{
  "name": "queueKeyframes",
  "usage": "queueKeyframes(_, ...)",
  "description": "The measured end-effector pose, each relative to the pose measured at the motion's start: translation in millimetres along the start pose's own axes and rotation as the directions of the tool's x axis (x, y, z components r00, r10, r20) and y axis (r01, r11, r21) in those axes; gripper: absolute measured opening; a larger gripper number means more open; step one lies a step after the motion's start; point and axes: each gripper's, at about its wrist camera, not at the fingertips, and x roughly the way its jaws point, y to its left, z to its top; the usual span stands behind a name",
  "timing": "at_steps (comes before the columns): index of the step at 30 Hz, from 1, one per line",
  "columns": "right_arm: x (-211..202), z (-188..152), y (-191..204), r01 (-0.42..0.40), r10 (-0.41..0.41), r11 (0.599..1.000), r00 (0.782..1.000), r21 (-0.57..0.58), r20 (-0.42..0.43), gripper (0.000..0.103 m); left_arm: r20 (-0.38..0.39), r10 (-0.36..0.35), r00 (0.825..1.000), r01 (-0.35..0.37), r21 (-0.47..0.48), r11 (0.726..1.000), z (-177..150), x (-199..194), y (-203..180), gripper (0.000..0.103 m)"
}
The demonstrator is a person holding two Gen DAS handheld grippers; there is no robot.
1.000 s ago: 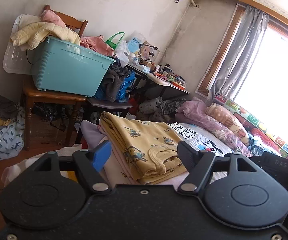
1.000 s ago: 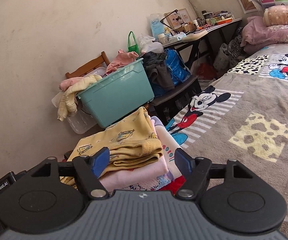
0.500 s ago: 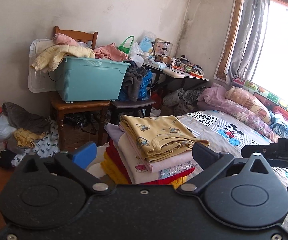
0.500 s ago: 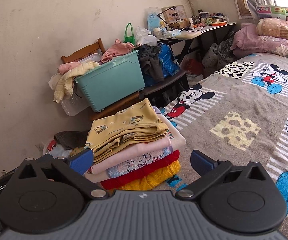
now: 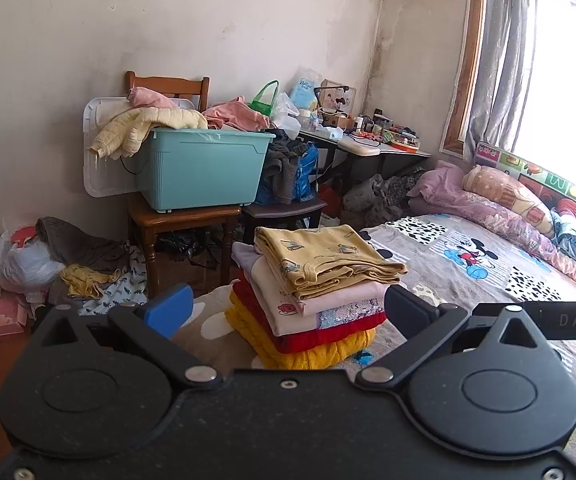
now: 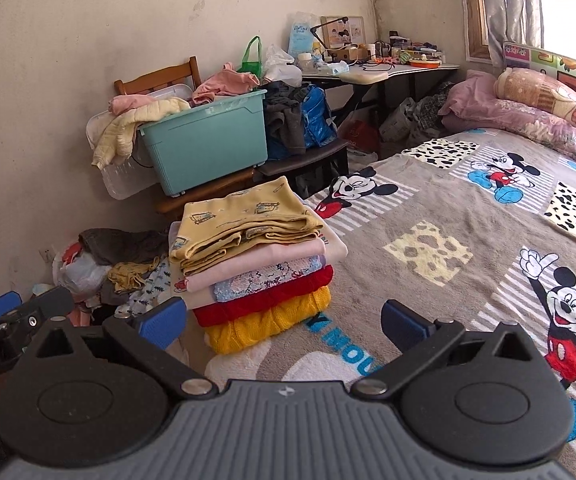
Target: Fold clothes
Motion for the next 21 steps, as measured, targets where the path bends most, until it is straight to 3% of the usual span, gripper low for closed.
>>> queueKeyframes(3,-9.6,-3.4,2.6,0.009,-0.009,1.0,1.0,-0.011,0.005,0.103,0.009,0.049,0.999,-0.05,0.052,0.997,-2.0,-8.0,-8.0,0.103)
queueKeyframes(7,-20.2,-6.6,6.7,0.011,-0.011,1.0,1.0,-0.016,0.01,0.103,0.02,0.045,0.999,-0.047,0.089,0.995,-6.4,-20.3,-13.8,0.103)
queueKeyframes(15,-42.9,-17.3,13.8,0.01,-0.01,0.999,1.0,-0.032,0.009,0.103,0.033,0.131,0.991,-0.135,0.138,0.981,-6.4,-44.8,-20.3,0.103)
queueKeyframes(21,-55.7,-30.0,16.6,0.006,-0.007,0.999,1.0,-0.038,-0.017,0.103,0.053,0.15,0.987,-0.157,0.176,0.972,-13.5,-62.2,-22.8,0.103)
